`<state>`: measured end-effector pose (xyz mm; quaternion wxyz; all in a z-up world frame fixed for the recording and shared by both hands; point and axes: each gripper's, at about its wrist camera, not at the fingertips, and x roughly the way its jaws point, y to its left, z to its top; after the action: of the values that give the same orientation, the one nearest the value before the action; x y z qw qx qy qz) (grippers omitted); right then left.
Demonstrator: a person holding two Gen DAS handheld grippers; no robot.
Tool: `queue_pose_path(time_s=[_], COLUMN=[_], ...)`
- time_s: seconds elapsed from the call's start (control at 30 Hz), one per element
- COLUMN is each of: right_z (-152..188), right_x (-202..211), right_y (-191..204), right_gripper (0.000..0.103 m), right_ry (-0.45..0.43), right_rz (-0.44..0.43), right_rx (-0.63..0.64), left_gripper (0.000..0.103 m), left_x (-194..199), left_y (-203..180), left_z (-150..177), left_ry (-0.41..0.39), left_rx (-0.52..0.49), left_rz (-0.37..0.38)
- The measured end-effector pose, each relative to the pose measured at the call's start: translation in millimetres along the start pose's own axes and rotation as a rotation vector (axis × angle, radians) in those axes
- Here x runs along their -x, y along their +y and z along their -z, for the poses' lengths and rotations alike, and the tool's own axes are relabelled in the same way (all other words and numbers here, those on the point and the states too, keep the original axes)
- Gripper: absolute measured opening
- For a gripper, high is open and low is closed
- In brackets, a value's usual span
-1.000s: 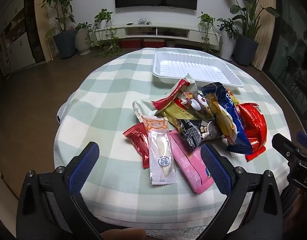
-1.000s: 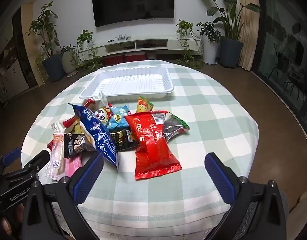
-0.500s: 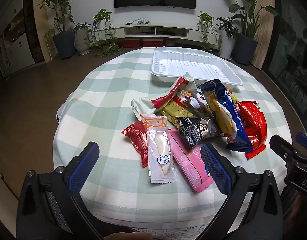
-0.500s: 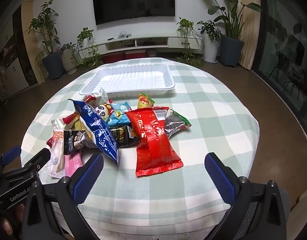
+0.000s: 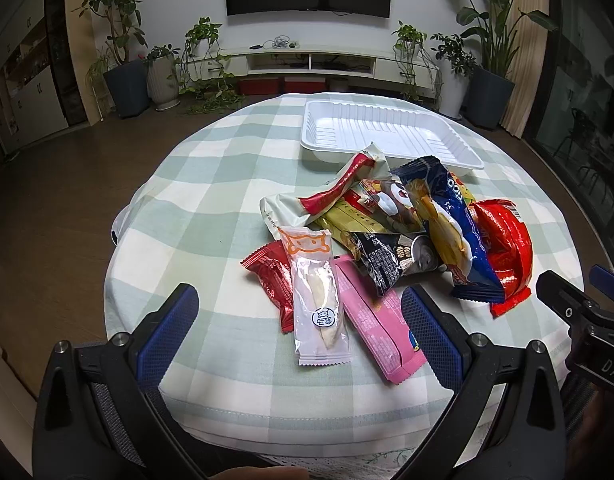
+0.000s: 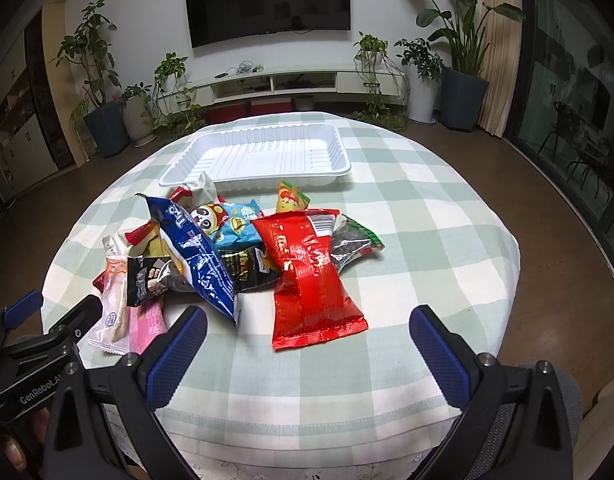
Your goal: Organize snacks
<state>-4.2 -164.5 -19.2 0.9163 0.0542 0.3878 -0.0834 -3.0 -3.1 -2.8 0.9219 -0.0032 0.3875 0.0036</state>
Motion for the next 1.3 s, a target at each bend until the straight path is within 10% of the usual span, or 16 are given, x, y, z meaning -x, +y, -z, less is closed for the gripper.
queue_pose_path(time_s=[1.3], right_z=[1.8], right_x=[-1.5], right_y=[2.3], right_gripper=[0.103], right_ry=[0.011], right_rz=[-0.001], right_rx=[0.001], left_gripper=[0.103], left_x=[-0.4], left_y=[-0.6], left_z=[0.6], left_ry=[0.003], left_rx=[0.000], left_rz=[-0.001])
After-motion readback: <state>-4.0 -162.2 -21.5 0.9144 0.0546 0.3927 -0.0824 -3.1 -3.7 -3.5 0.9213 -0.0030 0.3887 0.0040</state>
